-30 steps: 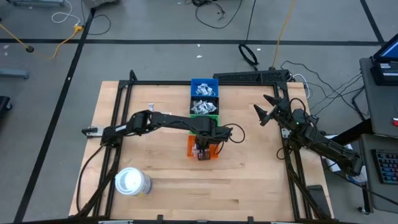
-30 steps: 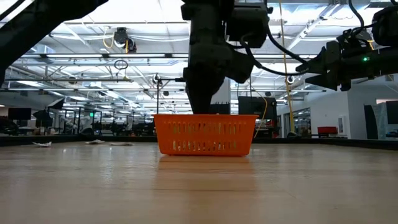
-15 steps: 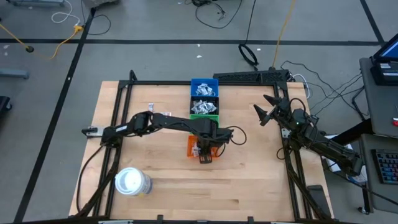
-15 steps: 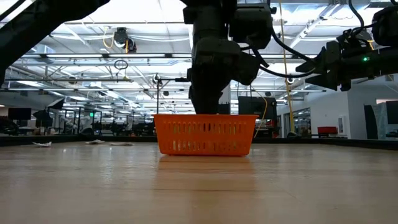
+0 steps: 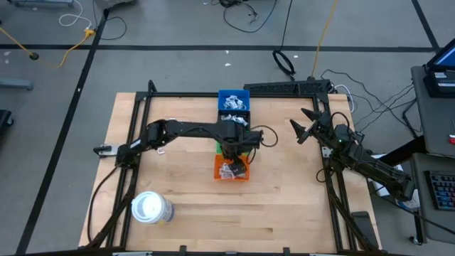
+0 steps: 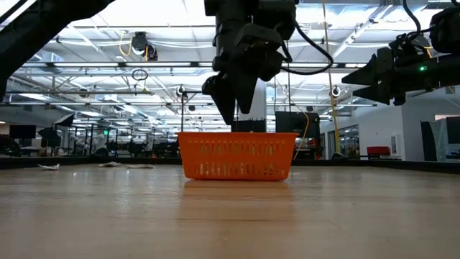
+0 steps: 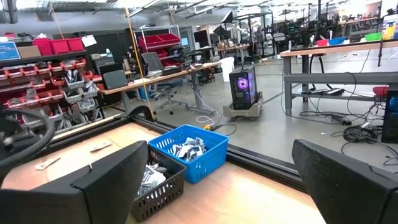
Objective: Pick & Place First Aid Supplies
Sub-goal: Put the orange ointment pack into the orange bin
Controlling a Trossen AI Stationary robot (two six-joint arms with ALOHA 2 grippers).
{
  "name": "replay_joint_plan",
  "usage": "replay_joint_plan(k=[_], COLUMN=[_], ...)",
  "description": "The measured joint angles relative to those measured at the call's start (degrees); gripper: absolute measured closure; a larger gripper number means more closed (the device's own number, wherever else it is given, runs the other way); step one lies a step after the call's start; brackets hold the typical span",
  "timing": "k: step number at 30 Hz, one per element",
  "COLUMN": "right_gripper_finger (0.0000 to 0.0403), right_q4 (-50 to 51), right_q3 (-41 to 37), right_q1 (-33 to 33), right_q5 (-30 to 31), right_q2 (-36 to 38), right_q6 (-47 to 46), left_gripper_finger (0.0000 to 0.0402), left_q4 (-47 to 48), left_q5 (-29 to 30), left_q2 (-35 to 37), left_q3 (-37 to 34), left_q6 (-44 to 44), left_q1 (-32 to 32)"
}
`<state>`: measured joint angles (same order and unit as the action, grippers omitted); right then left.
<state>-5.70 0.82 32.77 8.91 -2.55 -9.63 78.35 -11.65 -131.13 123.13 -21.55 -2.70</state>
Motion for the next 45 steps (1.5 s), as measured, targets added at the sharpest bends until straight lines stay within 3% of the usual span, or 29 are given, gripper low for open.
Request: replay_joint_plan(k=[3,6,13,22,31,35,45], right_gripper_finger=[0.0009,0.0009,0.0009,0.0009,0.0009,0.0009,0.0009], right_q4=[-0.01,-0.01,-0.01,0.03,-0.01,-0.01,0.00], right_q3=[0.02,0.00,0.02,0.00,0.02,0.00,0.01], right_q1=[0.00,0.01,0.02,0.01,0.01,0.01,0.01], right_q5=[-0.01,0.01,0.01,0.01,-0.01,0.01,0.01], right_q2=[0.00,0.00,0.00,0.00,0.00,0.01,0.00], right_q6=[0.00,0.01,0.00,0.00,0.00,0.00,0.00], left_gripper_finger=[0.0139,0.0145,0.0166,0.0182,0.0160,0.0150,0.0148], left_q4=[0.05,-1.81,-7.31,-8.14,-7.94,-7.58,-7.42], left_q5=[0.59,2.72,9.32,11.98,11.19,8.19,3.13], left_q2=[0.20,3.59,18.92,36.48,50.46,54.61,55.07], left_q3=[-0.29,-5.51,-26.74,-48.33,-64.18,-69.88,-77.13], left_q6=[-1.76,-6.51,-17.51,-26.85,-34.11,-37.93,-42.94], left_q1=[-1.07,-2.50,-7.15,-14.80,-23.44,-27.26,-29.92])
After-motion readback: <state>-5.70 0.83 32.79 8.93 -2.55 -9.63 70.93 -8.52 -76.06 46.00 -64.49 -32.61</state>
